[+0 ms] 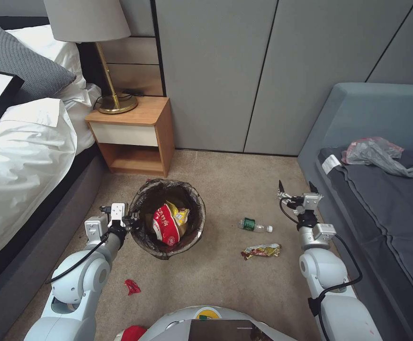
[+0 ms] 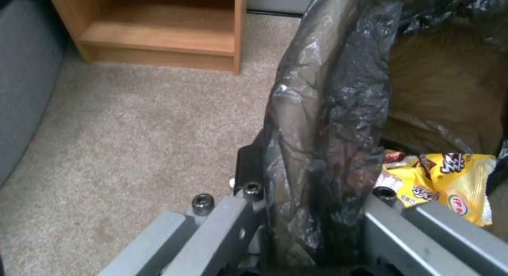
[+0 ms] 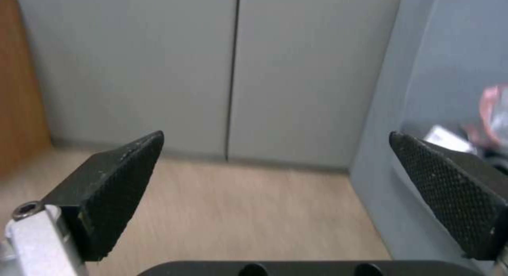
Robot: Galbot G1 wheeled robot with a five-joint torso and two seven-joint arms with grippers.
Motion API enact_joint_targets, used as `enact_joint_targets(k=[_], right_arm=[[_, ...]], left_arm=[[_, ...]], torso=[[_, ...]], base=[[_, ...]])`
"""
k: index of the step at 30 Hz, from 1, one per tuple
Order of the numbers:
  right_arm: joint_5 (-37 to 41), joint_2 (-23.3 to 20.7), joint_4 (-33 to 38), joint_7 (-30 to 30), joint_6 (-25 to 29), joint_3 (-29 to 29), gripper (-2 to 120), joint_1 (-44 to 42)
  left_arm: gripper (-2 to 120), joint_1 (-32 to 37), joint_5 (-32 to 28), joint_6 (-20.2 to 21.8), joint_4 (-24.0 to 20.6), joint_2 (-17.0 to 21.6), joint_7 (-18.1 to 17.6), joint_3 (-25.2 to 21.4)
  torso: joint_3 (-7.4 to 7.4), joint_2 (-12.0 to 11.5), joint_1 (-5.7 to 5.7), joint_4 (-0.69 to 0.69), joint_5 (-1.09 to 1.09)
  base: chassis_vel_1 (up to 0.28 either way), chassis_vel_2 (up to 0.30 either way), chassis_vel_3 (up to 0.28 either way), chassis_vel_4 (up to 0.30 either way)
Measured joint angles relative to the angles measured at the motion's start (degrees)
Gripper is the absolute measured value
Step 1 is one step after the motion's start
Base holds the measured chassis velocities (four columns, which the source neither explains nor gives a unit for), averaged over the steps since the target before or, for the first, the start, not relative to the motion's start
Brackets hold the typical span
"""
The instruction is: Pick up the trash bin, then pick up the garbage from the floor and place it into the trash bin.
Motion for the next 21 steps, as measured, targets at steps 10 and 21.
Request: enact_joint_targets(k=[10, 21], right_arm=[[-0.47, -21.30, -5.71, -5.47, -16.91, -11.93, 100, 7.42], [-3.01, -27.21, -22.06, -16.35, -21.67, -33.05, 100, 22.11]], left_arm=[[0, 0.23, 0.32, 0.00, 0.16, -0.10, 0.12, -0.09], [0, 0.34, 1.30, 0.00, -0.46, -0.06, 0.11, 0.01]], torso=[[0.00, 0.00, 0.00, -0.01, 0.00], [0.01, 0.00, 0.00, -0.01, 0.00]], base=[[0.000, 0.000, 0.000, 0.000], [0.000, 0.000, 0.000, 0.000]])
